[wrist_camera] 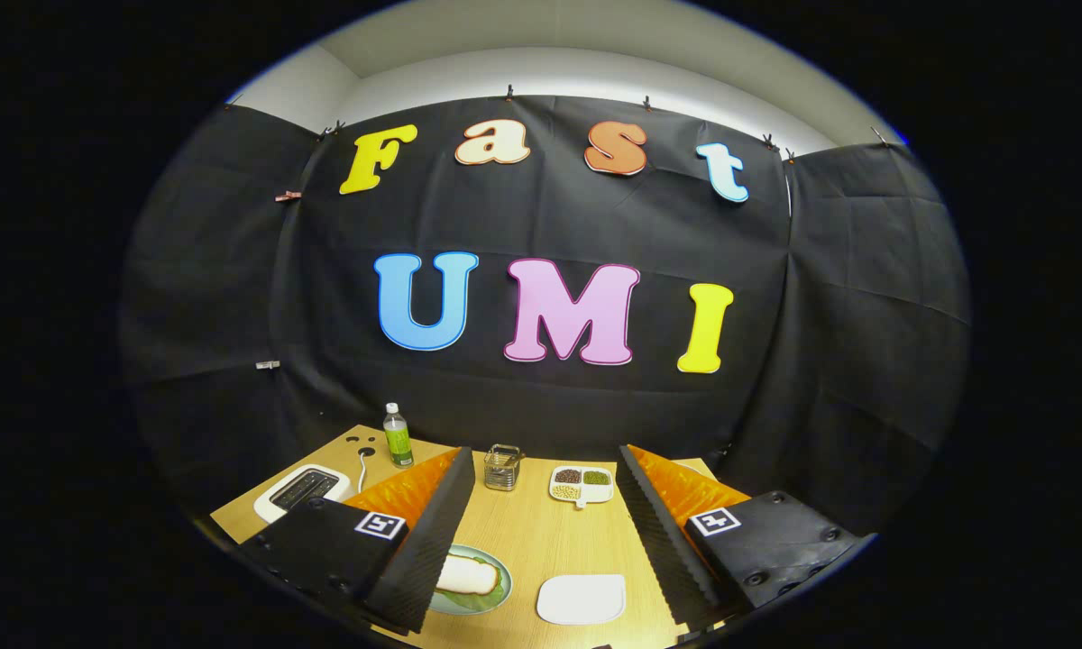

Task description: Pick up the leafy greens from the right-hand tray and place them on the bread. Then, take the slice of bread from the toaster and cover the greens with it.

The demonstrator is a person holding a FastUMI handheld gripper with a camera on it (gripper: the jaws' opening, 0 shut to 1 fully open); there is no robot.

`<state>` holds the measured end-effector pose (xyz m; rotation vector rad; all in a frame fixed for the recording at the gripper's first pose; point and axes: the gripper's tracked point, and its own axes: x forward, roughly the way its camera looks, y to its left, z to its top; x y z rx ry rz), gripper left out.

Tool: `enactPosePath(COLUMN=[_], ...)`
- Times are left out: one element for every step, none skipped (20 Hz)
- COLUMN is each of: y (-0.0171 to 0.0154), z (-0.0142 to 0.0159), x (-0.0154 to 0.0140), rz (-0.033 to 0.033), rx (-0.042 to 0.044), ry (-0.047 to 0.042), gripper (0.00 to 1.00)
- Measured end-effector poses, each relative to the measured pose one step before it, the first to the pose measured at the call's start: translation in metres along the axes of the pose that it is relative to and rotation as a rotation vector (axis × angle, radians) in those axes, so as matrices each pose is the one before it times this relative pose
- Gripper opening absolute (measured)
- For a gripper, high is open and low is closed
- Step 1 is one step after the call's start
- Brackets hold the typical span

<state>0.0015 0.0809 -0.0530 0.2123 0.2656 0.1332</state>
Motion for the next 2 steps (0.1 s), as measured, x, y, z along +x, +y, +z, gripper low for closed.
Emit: enactPosePath(y=[0.00027,0.00071], z=[-0.00106,-0.00105], x=[0.00051,-0.00068], rz=[0.00177,0.00193], rx=[-0.00337,-0.00247], ry=[0.00157,0.0032], gripper=[0.98,0.97])
